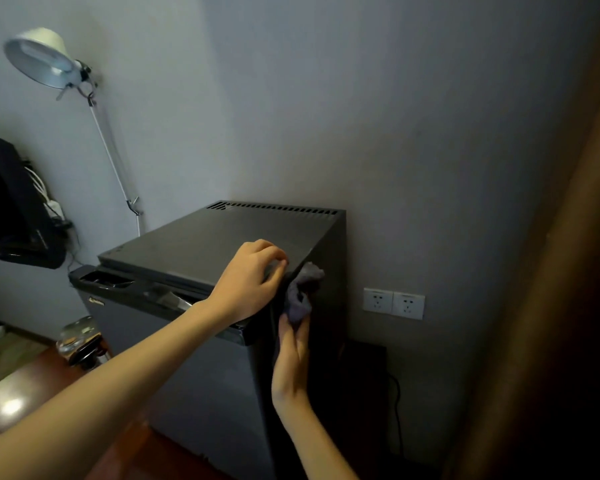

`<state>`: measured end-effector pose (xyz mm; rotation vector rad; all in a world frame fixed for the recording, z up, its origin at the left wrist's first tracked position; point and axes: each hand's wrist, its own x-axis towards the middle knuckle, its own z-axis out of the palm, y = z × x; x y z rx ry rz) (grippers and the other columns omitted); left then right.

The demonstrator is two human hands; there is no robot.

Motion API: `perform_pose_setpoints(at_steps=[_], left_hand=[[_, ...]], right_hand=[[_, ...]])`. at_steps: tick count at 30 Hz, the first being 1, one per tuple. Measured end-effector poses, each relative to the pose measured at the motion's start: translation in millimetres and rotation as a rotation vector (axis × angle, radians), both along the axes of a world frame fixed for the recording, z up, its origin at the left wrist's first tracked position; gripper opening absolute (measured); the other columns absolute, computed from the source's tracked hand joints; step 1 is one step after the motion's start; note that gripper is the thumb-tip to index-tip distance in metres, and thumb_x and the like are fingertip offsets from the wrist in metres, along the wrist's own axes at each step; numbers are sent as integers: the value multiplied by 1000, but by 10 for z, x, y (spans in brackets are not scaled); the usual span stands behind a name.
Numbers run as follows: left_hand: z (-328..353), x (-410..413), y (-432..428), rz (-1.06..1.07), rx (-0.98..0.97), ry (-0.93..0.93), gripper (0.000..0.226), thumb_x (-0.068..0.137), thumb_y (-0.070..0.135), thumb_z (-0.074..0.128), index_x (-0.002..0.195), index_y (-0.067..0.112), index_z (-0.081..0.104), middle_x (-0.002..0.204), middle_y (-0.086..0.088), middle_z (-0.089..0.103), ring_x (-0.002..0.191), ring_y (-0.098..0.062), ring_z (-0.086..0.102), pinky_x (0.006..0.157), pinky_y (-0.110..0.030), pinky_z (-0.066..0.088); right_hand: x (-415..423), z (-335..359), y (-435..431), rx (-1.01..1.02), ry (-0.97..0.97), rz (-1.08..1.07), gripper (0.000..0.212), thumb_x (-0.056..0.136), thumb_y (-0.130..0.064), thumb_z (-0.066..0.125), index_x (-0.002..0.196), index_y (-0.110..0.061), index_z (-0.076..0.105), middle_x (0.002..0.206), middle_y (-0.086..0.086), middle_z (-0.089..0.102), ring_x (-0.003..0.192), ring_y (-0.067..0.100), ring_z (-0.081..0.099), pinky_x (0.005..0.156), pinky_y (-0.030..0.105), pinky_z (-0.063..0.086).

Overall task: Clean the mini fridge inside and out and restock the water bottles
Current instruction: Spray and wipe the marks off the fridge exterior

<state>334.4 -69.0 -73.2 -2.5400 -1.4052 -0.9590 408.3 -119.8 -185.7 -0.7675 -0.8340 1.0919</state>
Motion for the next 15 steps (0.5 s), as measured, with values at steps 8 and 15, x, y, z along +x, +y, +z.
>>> perform_pose_setpoints(at_steps=[8, 15], left_hand=[[-45, 124, 169, -16, 40, -8, 20, 90, 18, 47, 103, 14, 62, 105, -2, 60, 101, -22, 53, 83, -21, 34], [-74, 93, 160, 84, 86, -19, 16, 92, 19, 35, 92, 12, 50, 93, 0, 52, 88, -19, 46, 75, -26, 36]], right_hand=[[206, 203, 761, -60, 83, -74, 72, 90, -43, 55, 148, -10, 27, 153, 1, 32, 140, 10, 31, 116, 26, 23], [1028, 531, 2206, -253, -43, -56, 56, 101, -37, 36, 149, -9, 25, 155, 8, 28, 142, 22, 27, 116, 33, 23]])
